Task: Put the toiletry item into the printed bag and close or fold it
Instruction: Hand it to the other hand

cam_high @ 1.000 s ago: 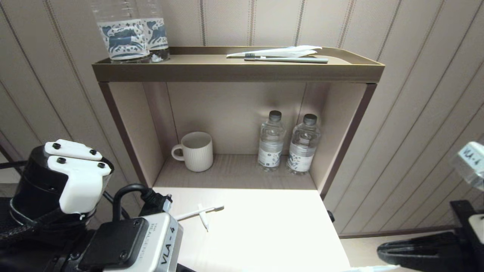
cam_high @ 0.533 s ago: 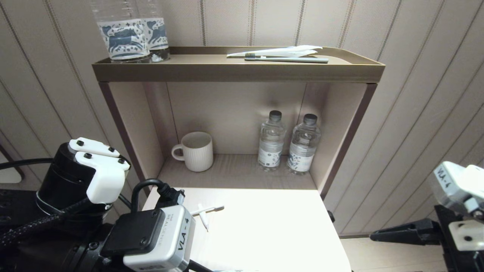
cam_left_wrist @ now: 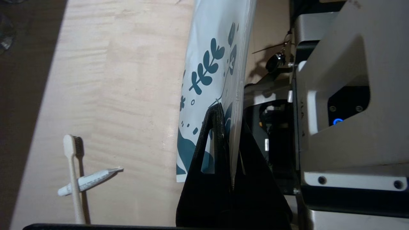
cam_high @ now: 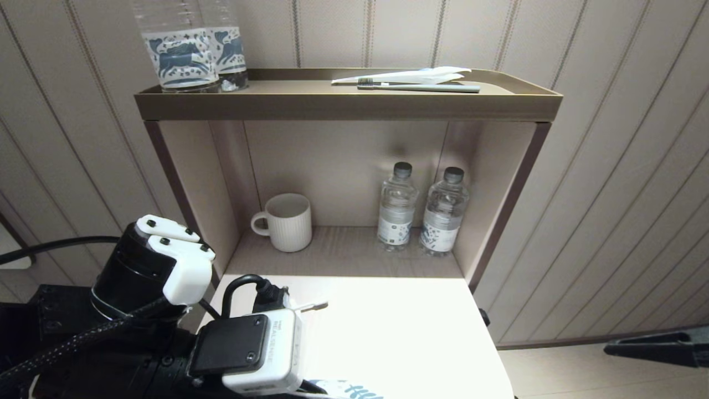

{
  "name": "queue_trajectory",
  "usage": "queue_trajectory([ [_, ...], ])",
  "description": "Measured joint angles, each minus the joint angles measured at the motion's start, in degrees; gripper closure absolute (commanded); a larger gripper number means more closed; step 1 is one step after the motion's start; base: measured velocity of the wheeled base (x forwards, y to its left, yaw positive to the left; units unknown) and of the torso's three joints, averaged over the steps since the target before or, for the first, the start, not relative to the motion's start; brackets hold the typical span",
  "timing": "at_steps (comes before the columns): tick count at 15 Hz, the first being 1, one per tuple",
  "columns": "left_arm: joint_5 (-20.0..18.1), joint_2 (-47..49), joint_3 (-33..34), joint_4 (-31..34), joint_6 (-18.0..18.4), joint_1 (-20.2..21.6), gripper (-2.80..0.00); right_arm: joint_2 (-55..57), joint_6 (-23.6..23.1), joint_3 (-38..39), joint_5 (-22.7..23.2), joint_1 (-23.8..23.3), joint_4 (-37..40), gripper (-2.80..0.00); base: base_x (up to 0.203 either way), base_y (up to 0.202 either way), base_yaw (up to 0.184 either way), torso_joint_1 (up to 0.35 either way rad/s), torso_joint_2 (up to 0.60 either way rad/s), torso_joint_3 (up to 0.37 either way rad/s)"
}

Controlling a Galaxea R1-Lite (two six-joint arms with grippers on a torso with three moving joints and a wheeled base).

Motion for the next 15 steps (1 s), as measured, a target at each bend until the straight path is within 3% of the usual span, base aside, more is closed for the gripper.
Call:
queue_trajectory([
  [4, 12.46, 0.89, -4.11, -0.18, 2.50, -1.83, 0.00, -0.31, -0.39, 2.51, 0.06, 0.11, -1.97, -2.80, 0.000, 0.000, 0.000, 0.000, 0.00, 0.000],
  [8, 26.56, 0.81, -4.75, -0.22, 4.95, -8.16, 0.00, 2.09, -0.40, 4.03, 0.08, -0.25, -6.97, -2.80, 0.000, 0.000, 0.000, 0.000, 0.00, 0.000],
  [11, 30.45, 0.79, -3.76, -0.24, 5.64, -11.28, 0.00, 3.87, -0.77, 5.23, 0.04, -0.36, -8.75, -2.80, 0.000, 0.000, 0.000, 0.000, 0.00, 0.000],
  [15, 30.74, 0.79, -4.00, -0.35, 5.82, -11.90, 0.00, 6.42, -2.25, 9.32, 0.01, -0.64, -12.82, -2.80, 0.000, 0.000, 0.000, 0.000, 0.00, 0.000],
])
